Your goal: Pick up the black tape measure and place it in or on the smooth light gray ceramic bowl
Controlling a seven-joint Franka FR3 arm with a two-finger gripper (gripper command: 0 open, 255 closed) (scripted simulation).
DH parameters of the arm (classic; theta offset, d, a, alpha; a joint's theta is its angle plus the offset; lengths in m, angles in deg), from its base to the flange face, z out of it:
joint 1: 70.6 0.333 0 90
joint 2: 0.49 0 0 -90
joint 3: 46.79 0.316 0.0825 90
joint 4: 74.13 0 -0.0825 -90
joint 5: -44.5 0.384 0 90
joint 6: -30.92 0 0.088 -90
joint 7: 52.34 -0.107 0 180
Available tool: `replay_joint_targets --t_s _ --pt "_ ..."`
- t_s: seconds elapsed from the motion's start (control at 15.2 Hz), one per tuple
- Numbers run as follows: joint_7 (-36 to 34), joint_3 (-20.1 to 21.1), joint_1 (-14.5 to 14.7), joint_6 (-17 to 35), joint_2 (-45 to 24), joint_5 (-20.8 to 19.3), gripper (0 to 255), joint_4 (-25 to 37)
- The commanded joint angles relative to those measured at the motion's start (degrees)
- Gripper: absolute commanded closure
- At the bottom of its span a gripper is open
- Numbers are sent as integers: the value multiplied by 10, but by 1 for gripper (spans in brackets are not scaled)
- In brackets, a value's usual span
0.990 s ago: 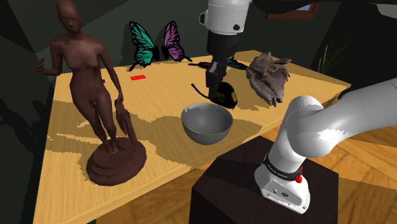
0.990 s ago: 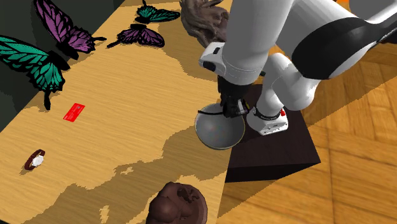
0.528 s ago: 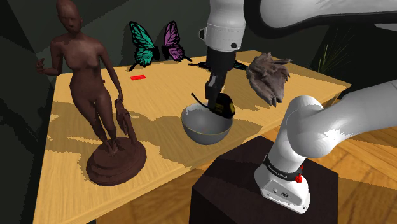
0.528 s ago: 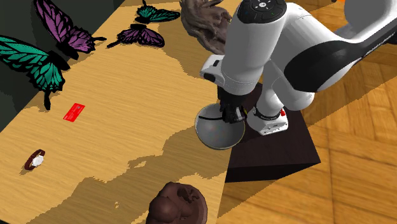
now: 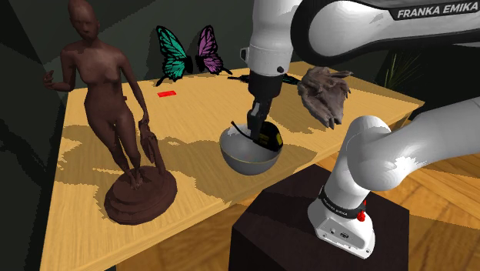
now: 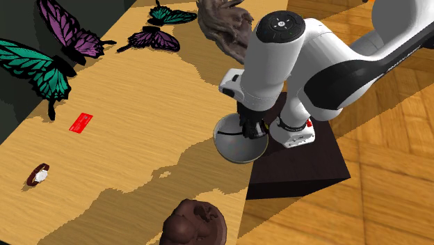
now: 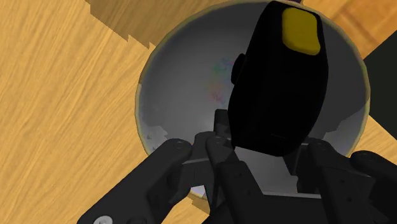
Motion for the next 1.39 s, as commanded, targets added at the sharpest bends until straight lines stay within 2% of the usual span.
replay_joint_targets --t_s 0.0,0.2,0.26,0.59,0.86,1.32 --pt "0 0 0 1 0 0 255 -1" --pt "0 0 0 1 0 0 255 -1" --pt "0 0 0 1 0 0 0 -1" --pt "0 0 0 1 0 0 0 -1" --pt "-2 -9 -5 -68 -7 -9 0 75" --pt "-2 -9 -5 -68 -7 -9 0 75"
